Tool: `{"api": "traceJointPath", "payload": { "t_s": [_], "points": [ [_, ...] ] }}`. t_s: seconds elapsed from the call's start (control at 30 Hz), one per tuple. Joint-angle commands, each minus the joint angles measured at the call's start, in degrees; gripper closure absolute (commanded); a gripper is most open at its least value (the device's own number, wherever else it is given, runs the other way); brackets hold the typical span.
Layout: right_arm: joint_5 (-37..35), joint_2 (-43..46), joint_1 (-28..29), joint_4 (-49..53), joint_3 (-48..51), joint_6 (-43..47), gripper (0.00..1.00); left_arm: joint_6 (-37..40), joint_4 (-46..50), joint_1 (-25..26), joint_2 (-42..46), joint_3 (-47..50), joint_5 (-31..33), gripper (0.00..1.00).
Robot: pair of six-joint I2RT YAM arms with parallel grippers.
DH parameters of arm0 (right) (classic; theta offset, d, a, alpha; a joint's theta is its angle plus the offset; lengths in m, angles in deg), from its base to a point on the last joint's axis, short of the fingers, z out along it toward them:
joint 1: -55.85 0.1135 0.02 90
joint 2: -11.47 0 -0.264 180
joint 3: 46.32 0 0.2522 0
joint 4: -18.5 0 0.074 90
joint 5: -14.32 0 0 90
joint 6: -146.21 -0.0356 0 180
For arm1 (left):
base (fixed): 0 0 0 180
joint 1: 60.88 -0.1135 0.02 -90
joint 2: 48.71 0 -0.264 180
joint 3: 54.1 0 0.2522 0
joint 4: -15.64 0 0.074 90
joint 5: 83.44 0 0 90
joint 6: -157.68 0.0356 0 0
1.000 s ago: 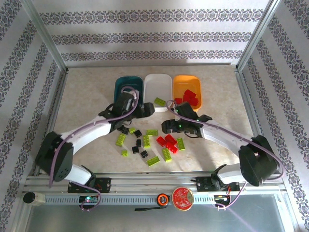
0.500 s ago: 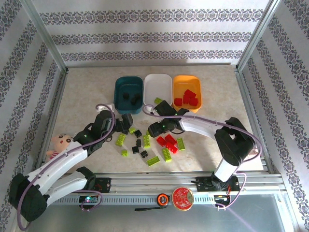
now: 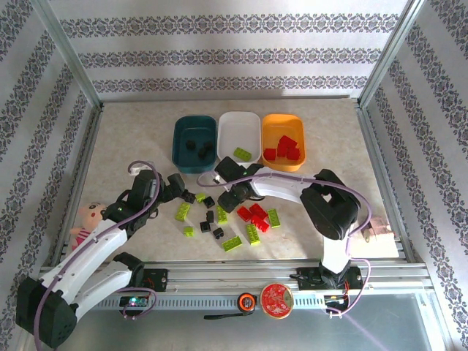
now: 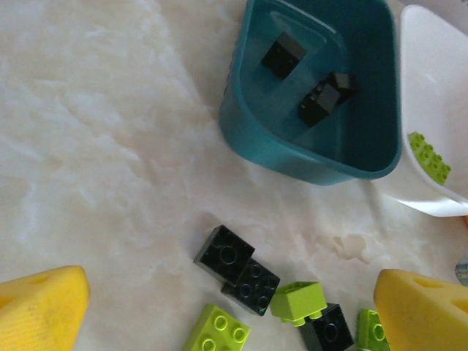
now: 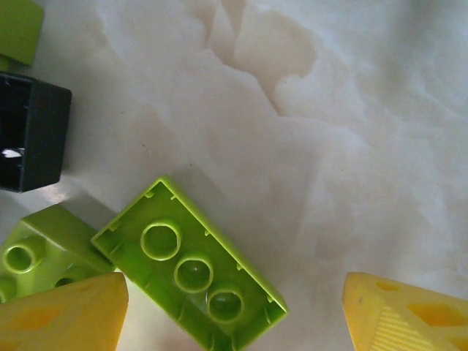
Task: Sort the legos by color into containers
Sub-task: Pick up the lego from the center of the table.
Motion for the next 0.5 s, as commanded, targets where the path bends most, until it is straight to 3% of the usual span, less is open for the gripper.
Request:
{"api": "traceJointPath", "payload": {
  "t_s": [0.0,0.47],
  "points": [
    [-3.6,-2.0,0.7,2.6,-2.1,3.9,0.25,-1.3,0.4,-1.2,0.6,0.6,-2.5,0.0],
    [-3.2,-5.0,1.4,4.0,-3.9,6.0,0.39,-1.9,-1.1,-3.9,-0.1,1.3,-7.1,0.0]
  ]
}}
